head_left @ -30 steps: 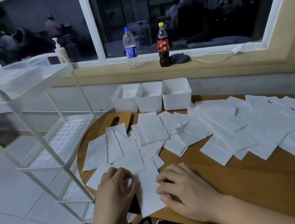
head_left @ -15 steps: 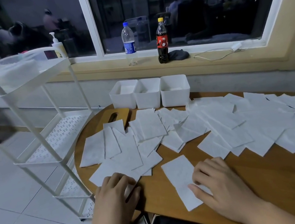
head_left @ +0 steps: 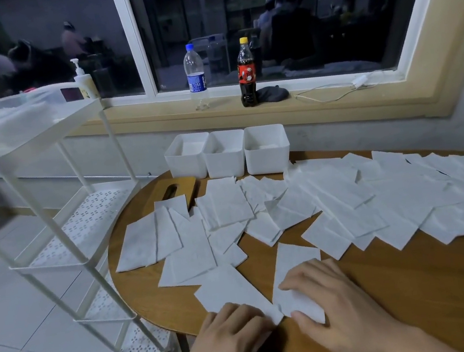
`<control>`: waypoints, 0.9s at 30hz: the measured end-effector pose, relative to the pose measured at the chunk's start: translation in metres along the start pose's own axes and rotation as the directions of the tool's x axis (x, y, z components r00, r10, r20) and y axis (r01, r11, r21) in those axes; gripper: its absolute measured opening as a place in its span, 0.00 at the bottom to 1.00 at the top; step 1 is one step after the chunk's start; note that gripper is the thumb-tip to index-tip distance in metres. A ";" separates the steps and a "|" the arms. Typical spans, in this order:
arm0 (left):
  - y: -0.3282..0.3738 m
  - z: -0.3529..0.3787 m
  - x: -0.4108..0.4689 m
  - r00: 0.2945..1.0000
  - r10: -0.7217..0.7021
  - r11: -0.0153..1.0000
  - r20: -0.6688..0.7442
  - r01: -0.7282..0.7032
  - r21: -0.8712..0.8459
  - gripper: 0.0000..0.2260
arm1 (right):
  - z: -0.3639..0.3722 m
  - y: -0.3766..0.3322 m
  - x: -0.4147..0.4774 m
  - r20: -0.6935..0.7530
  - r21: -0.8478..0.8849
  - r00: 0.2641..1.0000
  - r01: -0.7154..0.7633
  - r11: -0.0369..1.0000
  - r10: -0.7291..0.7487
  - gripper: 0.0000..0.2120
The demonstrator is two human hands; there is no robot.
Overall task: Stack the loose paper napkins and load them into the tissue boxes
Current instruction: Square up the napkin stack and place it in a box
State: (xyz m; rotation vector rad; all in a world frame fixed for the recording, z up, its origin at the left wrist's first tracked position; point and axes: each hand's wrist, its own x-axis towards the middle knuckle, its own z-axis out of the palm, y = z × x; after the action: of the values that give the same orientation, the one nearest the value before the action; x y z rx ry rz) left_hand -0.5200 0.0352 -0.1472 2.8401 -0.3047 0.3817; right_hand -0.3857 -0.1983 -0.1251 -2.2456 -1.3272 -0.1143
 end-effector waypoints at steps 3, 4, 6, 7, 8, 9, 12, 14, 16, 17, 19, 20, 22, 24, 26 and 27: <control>-0.003 -0.007 0.001 0.999 -0.027 0.989 0.046 0.033 -0.142 0.09 | -0.004 -0.005 0.003 0.072 0.037 0.997 0.023 0.999 -0.026 0.21; -0.003 -0.012 0.001 0.997 -0.057 0.980 0.049 0.065 -0.186 0.11 | -0.004 -0.006 0.004 0.102 0.044 0.994 0.028 0.999 -0.033 0.23; -0.004 -0.024 0.001 0.991 -0.114 0.955 0.064 0.127 -0.268 0.17 | -0.006 -0.008 0.006 0.150 0.076 0.988 0.023 0.997 -0.035 0.25; -0.004 -0.030 0.002 0.989 -0.136 0.943 0.062 0.148 -0.299 0.20 | -0.006 -0.010 0.008 0.170 0.105 0.985 0.005 0.994 -0.023 0.25; -0.004 -0.037 0.005 0.986 -0.161 0.932 0.054 0.170 -0.322 0.22 | -0.007 -0.013 0.010 0.179 0.139 0.984 -0.018 0.990 -0.008 0.25; -0.003 -0.045 0.009 0.981 -0.191 0.921 0.036 0.191 -0.339 0.24 | -0.006 -0.015 0.013 0.180 0.179 0.984 -0.047 0.983 0.014 0.24; 0.005 -0.064 0.022 0.972 -0.228 0.896 -0.063 0.184 -0.405 0.24 | -0.006 -0.020 0.023 0.152 0.336 0.976 -0.197 0.921 0.153 0.19; 0.011 -0.075 0.032 0.959 -0.259 0.845 -0.119 0.165 -0.509 0.23 | -0.008 -0.020 0.028 0.121 0.411 0.965 -0.260 0.873 0.231 0.14; 0.016 -0.085 0.044 0.929 -0.317 0.762 -0.189 0.131 -0.634 0.22 | -0.012 -0.022 0.031 0.078 0.508 0.955 -0.285 0.813 0.287 0.11; 0.017 -0.087 0.050 0.906 -0.365 0.706 -0.213 0.120 -0.698 0.22 | -0.017 -0.024 0.033 0.049 0.588 0.946 -0.287 0.757 0.320 0.11; 0.016 -0.088 0.061 0.861 -0.469 0.592 -0.197 0.140 -0.794 0.22 | -0.027 -0.026 0.035 0.004 0.725 0.922 -0.270 0.633 0.388 0.13; 0.013 -0.087 0.065 0.848 -0.507 0.537 -0.154 0.172 -0.826 0.20 | -0.033 -0.025 0.035 -0.003 0.765 0.910 -0.264 0.587 0.414 0.14; 0.006 -0.081 0.073 0.850 -0.526 0.439 -0.017 0.255 -0.862 0.13 | -0.041 -0.020 0.034 0.021 0.800 0.896 -0.281 0.530 0.443 0.12; 0.004 -0.071 0.079 0.856 -0.510 0.399 0.086 0.324 -0.858 0.09 | -0.044 -0.011 0.030 0.039 0.767 0.872 -0.339 0.545 0.488 0.08; 0.006 -0.058 0.087 0.845 -0.511 0.384 0.160 0.390 -0.837 0.09 | -0.043 -0.003 0.025 0.033 0.717 0.826 -0.412 0.562 0.563 0.06; 0.008 -0.053 0.090 0.835 -0.517 0.385 0.189 0.424 -0.820 0.07 | -0.042 0.001 0.022 0.033 0.690 0.801 -0.451 0.566 0.598 0.05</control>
State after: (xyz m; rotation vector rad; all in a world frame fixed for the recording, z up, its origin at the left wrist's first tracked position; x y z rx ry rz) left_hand -0.4488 0.0270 -0.0705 1.7809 0.3070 0.1615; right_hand -0.3654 -0.2012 -0.0823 -1.8095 -0.4000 0.3058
